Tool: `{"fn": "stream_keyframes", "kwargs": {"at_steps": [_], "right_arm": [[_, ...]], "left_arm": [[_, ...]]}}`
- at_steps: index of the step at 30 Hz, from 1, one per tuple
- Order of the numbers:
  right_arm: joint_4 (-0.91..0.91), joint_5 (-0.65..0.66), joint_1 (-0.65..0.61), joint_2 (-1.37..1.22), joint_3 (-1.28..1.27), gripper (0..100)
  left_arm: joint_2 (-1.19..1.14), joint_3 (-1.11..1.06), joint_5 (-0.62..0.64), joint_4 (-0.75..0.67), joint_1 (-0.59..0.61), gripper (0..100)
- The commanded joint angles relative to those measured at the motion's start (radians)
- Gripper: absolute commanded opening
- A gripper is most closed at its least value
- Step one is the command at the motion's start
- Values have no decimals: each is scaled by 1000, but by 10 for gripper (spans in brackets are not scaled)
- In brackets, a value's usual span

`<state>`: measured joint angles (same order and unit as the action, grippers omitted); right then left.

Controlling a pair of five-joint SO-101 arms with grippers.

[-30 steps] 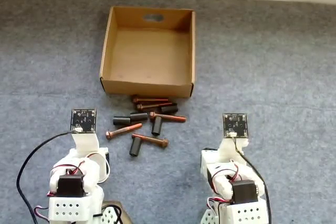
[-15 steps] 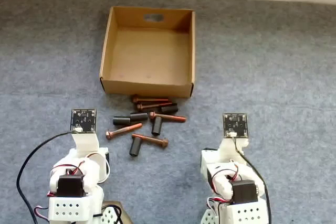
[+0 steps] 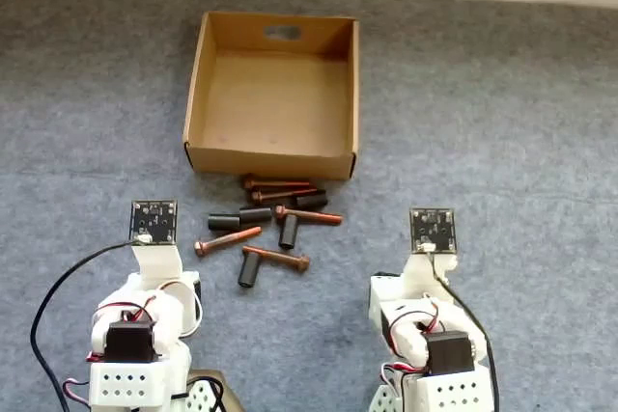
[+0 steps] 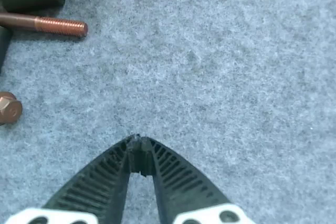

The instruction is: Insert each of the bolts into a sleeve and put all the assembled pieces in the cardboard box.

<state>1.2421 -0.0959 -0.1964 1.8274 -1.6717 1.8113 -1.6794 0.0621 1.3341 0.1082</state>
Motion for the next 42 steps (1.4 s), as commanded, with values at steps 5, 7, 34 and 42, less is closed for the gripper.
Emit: {"fn": "stream_keyframes", "kwargs": {"at_steps": [5, 7, 34, 42], "right_arm": [[7, 11, 8, 8, -130, 13], [7, 11, 8, 8, -130, 13], [-44, 8, -134, 7, -130, 13], [-453, 12, -166, 7, -117, 13]], "left_arm": [[2, -18, -3, 0, 2, 8], [2, -18, -3, 0, 2, 8], [2, -18, -3, 0, 2, 8], [2, -18, -3, 0, 2, 8]]}}
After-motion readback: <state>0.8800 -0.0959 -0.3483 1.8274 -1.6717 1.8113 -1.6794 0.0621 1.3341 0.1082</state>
